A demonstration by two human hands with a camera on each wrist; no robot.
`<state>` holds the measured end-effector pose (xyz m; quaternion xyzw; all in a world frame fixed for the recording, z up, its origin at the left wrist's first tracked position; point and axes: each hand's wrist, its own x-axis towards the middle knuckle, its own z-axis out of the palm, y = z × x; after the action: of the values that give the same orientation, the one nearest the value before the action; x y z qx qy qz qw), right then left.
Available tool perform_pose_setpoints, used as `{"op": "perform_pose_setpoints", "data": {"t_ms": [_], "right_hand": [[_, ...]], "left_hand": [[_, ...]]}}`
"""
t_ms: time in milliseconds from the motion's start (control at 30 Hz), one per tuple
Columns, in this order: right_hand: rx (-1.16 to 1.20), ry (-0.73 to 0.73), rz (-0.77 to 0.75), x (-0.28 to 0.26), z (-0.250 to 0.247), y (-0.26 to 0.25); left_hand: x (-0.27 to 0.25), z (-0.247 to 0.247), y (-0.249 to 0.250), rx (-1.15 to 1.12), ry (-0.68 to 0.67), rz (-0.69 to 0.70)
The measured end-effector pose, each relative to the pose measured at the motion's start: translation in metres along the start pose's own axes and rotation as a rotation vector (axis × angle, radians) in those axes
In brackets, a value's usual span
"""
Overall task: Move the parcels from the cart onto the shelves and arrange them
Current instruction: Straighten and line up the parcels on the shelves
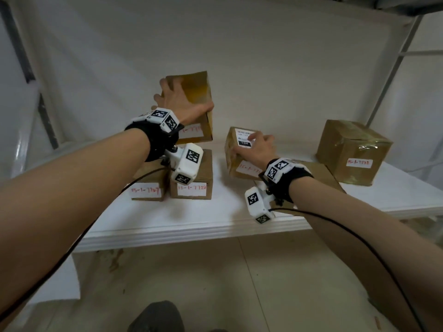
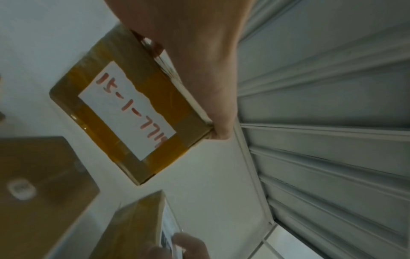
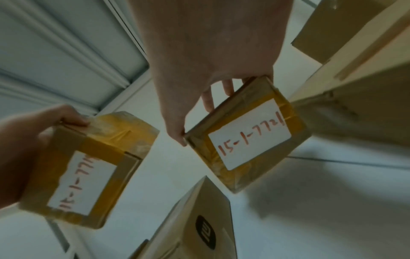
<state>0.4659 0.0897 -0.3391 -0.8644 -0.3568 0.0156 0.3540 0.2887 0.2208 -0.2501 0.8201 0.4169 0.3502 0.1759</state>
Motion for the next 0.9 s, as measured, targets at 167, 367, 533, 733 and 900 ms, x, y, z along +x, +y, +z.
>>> {"op": "perform_pose_setpoints", "data": {"t_ms": [167,367,533,733,900], "right_hand": [[-0.19,-0.126,0.056,0.002,0.025,0.0],[-0.069,-0.071,-0.269,-0.011,0.042,-0.034],[-0.054,-0.562,-0.366,-0.038,0.067,-0.078],[-0.15,-0.646,-0.307,-0.019,0.078,-0.056],[-0.228,-0.615,-0.289,-0.02,0.049,-0.045]], "left_hand": [[0.0,-0.017,-0.041,0.065,-0.025,-0.068],[0.0,-0.02,-0.062,0.092,-0.046,-0.1],[-0.004,-0.016,-0.066,0.155,-0.05,-0.107],[-0.005,-0.017,-0.069,0.106,-0.07,-0.115],[-0.009,-0.009,-0.058,0.079,-0.156,-0.109]]}}
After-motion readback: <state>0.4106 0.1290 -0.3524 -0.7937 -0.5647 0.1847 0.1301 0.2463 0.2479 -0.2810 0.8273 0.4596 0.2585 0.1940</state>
